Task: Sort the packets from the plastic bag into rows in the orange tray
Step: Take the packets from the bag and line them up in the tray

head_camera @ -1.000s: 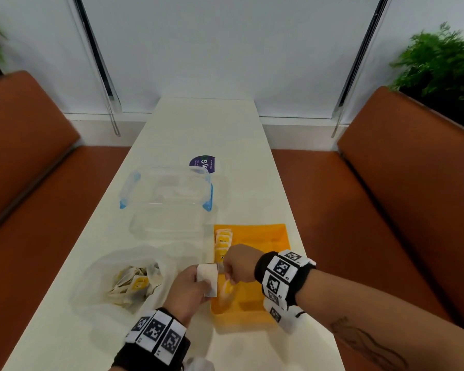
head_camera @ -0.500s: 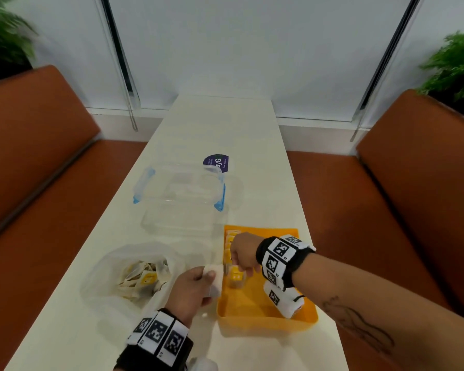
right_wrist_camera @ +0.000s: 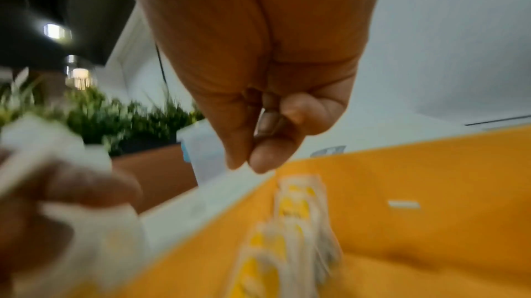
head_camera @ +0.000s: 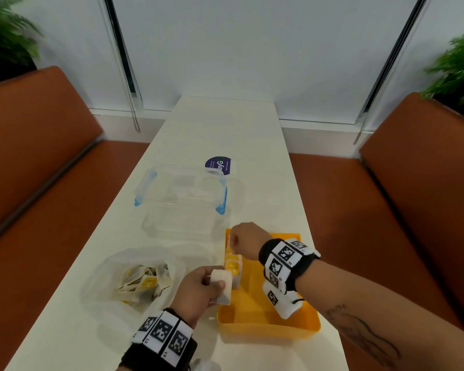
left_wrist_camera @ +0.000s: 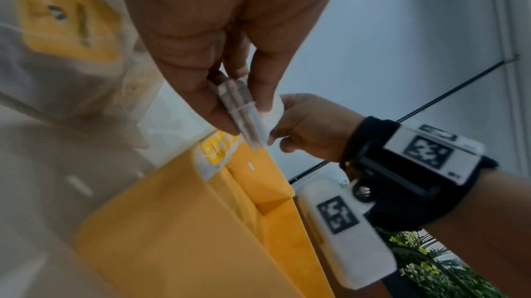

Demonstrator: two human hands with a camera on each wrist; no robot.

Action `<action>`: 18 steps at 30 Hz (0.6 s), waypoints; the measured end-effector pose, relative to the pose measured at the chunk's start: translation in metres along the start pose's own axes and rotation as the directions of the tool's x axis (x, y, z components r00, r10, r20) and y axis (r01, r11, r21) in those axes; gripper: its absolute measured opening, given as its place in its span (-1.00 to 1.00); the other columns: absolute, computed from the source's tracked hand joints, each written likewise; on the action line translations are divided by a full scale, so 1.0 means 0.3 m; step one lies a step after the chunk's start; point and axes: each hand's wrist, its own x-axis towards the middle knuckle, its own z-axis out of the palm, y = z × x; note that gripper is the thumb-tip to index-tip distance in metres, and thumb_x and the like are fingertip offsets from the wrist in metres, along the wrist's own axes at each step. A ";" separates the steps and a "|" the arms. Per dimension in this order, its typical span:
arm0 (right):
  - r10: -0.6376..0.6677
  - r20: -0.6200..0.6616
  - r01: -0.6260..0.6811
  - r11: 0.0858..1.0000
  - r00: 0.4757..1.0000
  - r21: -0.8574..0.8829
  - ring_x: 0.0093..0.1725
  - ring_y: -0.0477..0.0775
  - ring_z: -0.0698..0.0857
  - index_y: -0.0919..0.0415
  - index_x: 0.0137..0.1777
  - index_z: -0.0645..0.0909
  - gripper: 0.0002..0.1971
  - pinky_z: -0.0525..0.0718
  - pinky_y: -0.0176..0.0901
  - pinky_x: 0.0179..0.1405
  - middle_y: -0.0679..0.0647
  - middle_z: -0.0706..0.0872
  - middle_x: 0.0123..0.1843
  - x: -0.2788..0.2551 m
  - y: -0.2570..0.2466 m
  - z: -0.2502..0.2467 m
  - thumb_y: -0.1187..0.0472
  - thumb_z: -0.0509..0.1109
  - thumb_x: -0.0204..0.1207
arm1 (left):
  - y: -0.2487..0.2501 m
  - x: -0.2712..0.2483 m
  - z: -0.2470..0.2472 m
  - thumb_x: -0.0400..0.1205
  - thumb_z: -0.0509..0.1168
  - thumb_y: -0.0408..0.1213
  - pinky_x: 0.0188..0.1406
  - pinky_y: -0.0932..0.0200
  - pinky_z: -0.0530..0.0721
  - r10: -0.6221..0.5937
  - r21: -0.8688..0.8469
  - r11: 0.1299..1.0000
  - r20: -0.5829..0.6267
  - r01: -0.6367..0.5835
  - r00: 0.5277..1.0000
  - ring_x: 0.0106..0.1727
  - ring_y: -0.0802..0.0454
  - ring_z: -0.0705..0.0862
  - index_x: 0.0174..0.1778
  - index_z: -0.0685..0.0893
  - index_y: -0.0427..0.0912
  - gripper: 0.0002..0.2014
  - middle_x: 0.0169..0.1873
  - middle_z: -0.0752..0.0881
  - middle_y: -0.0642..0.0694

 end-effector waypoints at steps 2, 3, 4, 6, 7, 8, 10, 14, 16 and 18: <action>-0.094 -0.021 0.096 0.981 0.995 0.170 -0.11 -0.05 0.63 0.26 0.04 0.71 -0.78 0.55 -0.29 -0.10 0.13 0.72 0.03 -0.033 0.004 -0.048 0.45 0.33 0.47 | 0.018 -0.003 0.004 0.59 0.27 -0.50 -0.35 0.16 0.68 0.002 -0.043 0.999 0.022 -0.002 1.000 -0.17 -0.04 0.70 0.06 0.63 -0.13 -0.78 -0.15 0.72 -0.15; -0.159 0.011 0.151 0.957 0.987 0.247 -0.22 -0.14 0.58 0.24 0.07 0.71 -0.72 0.53 -0.36 -0.17 0.09 0.70 -0.02 -0.057 0.001 -0.072 0.50 0.33 0.44 | 0.026 -0.004 0.008 0.60 0.27 -0.48 -0.39 0.19 0.68 0.005 -0.058 0.998 0.035 -0.002 0.999 -0.20 -0.02 0.70 0.10 0.62 -0.14 -0.78 -0.15 0.72 -0.15; -0.219 0.050 0.194 0.932 0.975 0.305 -0.29 -0.21 0.53 0.21 0.09 0.71 -0.67 0.52 -0.41 -0.21 0.03 0.67 -0.04 -0.081 -0.003 -0.090 0.53 0.34 0.42 | 0.035 -0.005 0.012 0.61 0.26 -0.45 -0.41 0.20 0.67 0.005 -0.074 0.997 0.050 -0.002 0.999 -0.23 0.01 0.70 0.12 0.61 -0.14 -0.79 -0.15 0.71 -0.14; -0.295 0.091 0.248 0.906 0.951 0.343 -0.36 -0.26 0.53 0.18 0.13 0.72 -0.61 0.53 -0.45 -0.20 -0.04 0.66 -0.05 -0.120 -0.006 -0.104 0.56 0.35 0.39 | 0.051 -0.009 0.026 0.64 0.22 -0.42 -0.38 0.19 0.65 0.009 -0.120 0.993 0.087 0.002 0.996 -0.28 0.04 0.67 0.17 0.59 -0.16 -0.79 -0.18 0.71 -0.12; -0.315 0.096 0.266 0.902 0.944 0.339 -0.37 -0.29 0.54 0.20 0.12 0.73 -0.63 0.54 -0.45 -0.20 -0.04 0.67 -0.07 -0.131 -0.004 -0.100 0.55 0.38 0.38 | 0.059 -0.010 0.034 0.65 0.20 -0.41 -0.37 0.18 0.63 0.009 -0.155 0.988 0.105 0.008 0.994 -0.30 0.05 0.65 0.19 0.58 -0.19 -0.79 -0.21 0.72 -0.09; -0.326 0.091 0.280 0.901 0.941 0.332 -0.38 -0.30 0.55 0.24 0.10 0.75 -0.67 0.55 -0.43 -0.19 -0.03 0.68 -0.11 -0.141 -0.003 -0.095 0.52 0.44 0.37 | 0.067 -0.012 0.041 0.66 0.18 -0.42 -0.38 0.18 0.60 0.007 -0.195 0.981 0.124 0.017 0.992 -0.35 0.07 0.63 0.18 0.58 -0.22 -0.80 -0.28 0.73 -0.07; -0.320 0.061 0.280 0.893 0.945 0.353 -0.34 -0.23 0.57 0.30 0.02 0.77 -0.77 0.61 -0.24 -0.10 -0.03 0.67 -0.22 -0.154 0.007 -0.081 0.40 0.55 0.35 | 0.082 -0.017 0.051 0.67 0.15 -0.44 -0.47 0.22 0.58 -0.007 -0.267 0.962 0.163 0.051 0.987 -0.50 0.12 0.60 0.15 0.57 -0.24 -0.81 -0.45 0.74 -0.01; -0.256 -0.002 0.235 0.887 0.967 0.398 -0.41 -0.25 0.58 0.38 -0.04 0.75 -0.83 0.60 -0.30 -0.19 -0.09 0.66 -0.38 -0.177 0.026 -0.082 0.33 0.55 0.39 | 0.088 -0.023 0.050 0.68 0.13 -0.43 -0.38 0.19 0.65 -0.022 -0.240 0.969 0.159 0.060 0.987 -0.37 0.08 0.68 0.18 0.58 -0.22 -0.79 -0.35 0.76 -0.07; -0.217 0.019 0.196 0.911 0.976 0.362 -0.52 -0.28 0.58 0.38 -0.04 0.72 -0.86 0.54 -0.43 -0.29 -0.09 0.65 -0.43 -0.180 0.032 -0.091 0.33 0.50 0.45 | 0.081 -0.026 0.043 0.67 0.11 -0.49 -0.37 0.24 0.63 -0.006 -0.163 0.986 0.088 0.020 0.996 -0.22 0.03 0.63 0.19 0.57 -0.24 -0.76 -0.18 0.70 -0.10; -0.165 0.082 0.141 0.960 0.983 0.240 -0.52 -0.21 0.58 0.33 -0.02 0.69 -0.88 0.62 -0.25 -0.19 -0.02 0.63 -0.41 -0.174 0.030 -0.091 0.31 0.45 0.50 | 0.071 -0.027 0.035 0.65 0.09 -0.54 -0.47 0.33 0.62 0.007 -0.124 0.992 0.016 -0.005 1.000 -0.21 0.07 0.56 0.14 0.56 -0.23 -0.76 -0.14 0.63 -0.06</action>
